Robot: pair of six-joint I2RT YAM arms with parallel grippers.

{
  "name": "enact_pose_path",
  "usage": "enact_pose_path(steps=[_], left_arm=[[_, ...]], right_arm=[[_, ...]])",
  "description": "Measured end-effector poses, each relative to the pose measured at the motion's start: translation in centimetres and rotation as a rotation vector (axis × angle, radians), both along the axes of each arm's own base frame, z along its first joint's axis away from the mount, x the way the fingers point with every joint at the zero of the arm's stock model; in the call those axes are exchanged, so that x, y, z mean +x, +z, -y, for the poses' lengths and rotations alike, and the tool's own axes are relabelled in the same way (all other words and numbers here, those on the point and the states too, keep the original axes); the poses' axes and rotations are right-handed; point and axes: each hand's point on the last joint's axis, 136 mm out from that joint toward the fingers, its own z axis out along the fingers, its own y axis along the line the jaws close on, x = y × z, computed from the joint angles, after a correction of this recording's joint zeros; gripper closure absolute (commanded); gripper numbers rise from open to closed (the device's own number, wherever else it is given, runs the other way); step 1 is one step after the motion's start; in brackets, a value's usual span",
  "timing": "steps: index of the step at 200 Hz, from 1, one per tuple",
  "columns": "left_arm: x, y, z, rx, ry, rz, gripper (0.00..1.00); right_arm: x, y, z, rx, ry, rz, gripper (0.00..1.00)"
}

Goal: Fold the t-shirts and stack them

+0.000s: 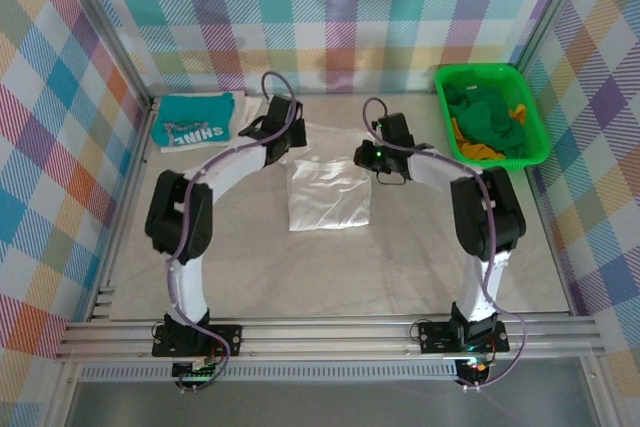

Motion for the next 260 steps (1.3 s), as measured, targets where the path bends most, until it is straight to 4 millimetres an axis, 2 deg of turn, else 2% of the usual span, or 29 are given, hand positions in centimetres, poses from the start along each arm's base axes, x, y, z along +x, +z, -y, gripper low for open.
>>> enact_pose_path(steps=[17, 37, 65, 83, 94, 109, 124, 158, 172, 186, 198, 231, 246, 260], left_arm=[[-2.7, -0.6, 0.5, -0.052, -0.041, -0.008, 1.00], [-3.9, -3.1, 1.6, -0.082, -0.087, -0.042, 1.00], [-3.4, -8.1, 2.1, -0.075, -0.079, -0.118, 1.00], [-2.5, -11.3, 1.3, -0.064, -0.034, -0.179, 1.00], [-2.0, -12.4, 0.7, -0.064, -0.004, -0.200, 1.00], [-0.6, -11.7, 0.2, -0.083, 0.033, -0.183, 1.00], [0.0, -11.5, -0.4, -0.096, 0.061, -0.174, 1.00], [-0.4, -11.9, -1.0, -0.099, 0.089, -0.201, 1.00], [-0.7, -11.8, -1.1, -0.095, 0.091, -0.212, 0.96], [-1.3, -11.0, -1.4, -0.093, 0.094, -0.220, 0.94], [-1.8, -9.3, -1.6, -0.104, 0.096, -0.209, 0.92], [-4.5, -2.1, -1.5, -0.209, 0.078, -0.108, 0.71], [-6.7, -0.5, -1.6, -0.266, 0.056, -0.083, 0.69], [-9.1, -1.3, -1.7, -0.301, 0.025, -0.112, 0.65]], right_arm=[[-2.2, 0.7, -0.7, 0.039, 0.050, -0.006, 1.00], [-3.2, 0.2, -1.7, 0.079, 0.098, -0.027, 1.00], [-2.7, -2.4, -2.7, 0.098, 0.117, -0.076, 1.00], [-1.8, -4.8, -2.5, 0.101, 0.090, -0.126, 1.00], [-1.2, -6.0, -2.2, 0.102, 0.066, -0.155, 1.00], [-0.6, -7.0, -1.7, 0.105, 0.037, -0.180, 1.00], [0.2, -7.0, -1.7, 0.115, 0.026, -0.180, 1.00], [0.3, -6.9, -1.5, 0.124, 0.019, -0.187, 1.00], [0.0, -6.5, -1.5, 0.123, 0.018, -0.200, 0.94], [-0.6, -5.2, -1.4, 0.132, 0.022, -0.207, 0.85], [-1.2, -3.1, -1.5, 0.153, 0.033, -0.193, 0.77], [-4.1, 3.8, -1.1, 0.215, 0.078, -0.106, 0.61], [-6.0, 4.7, -0.5, 0.217, 0.087, -0.104, 0.55], [-7.9, 3.8, 0.2, 0.213, 0.086, -0.149, 0.50]])
